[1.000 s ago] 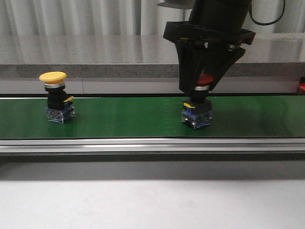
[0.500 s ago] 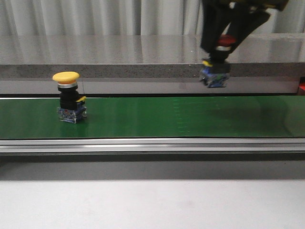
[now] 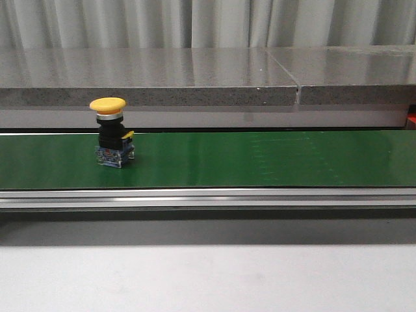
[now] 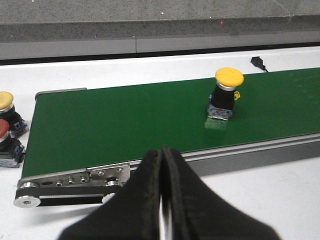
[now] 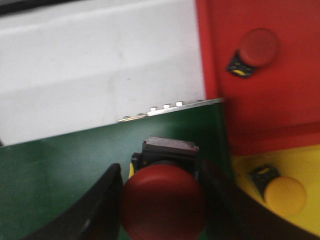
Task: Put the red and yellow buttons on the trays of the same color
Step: 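Carry the red button into the red tray and open the right gripper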
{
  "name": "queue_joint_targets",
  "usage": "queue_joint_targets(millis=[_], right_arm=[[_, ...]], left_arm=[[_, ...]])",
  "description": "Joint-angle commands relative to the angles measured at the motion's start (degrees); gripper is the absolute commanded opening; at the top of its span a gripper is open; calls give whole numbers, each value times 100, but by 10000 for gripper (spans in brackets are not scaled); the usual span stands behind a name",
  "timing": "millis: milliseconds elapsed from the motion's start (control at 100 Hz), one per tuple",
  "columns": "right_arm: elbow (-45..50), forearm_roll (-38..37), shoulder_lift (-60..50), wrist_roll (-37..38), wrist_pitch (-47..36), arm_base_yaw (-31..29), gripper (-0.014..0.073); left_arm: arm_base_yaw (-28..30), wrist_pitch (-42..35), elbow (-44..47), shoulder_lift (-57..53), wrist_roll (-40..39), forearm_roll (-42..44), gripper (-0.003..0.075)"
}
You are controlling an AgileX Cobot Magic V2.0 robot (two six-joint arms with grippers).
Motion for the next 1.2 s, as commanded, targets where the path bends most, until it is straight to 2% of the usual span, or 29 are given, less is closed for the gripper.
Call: queue_joint_targets(millis=[0, 170, 310, 580, 1190], right_arm=[[-159, -23, -131, 97, -305, -387, 178], [-159, -29, 190, 96, -344, -950, 178], [-159, -29, 485, 135, -558, -1132, 178], [-159, -29, 1000, 252, -1147, -1152, 178], [-159, 12, 1686, 288, -1449, -1152, 181]], left_arm=[[-42, -420, -143, 53, -60, -50, -21], [-42, -420, -143, 53, -60, -50, -21], [-42, -420, -143, 53, -60, -50, -21], [-42, -420, -143, 53, -60, -50, -21], [-42, -420, -143, 53, -60, -50, -21]])
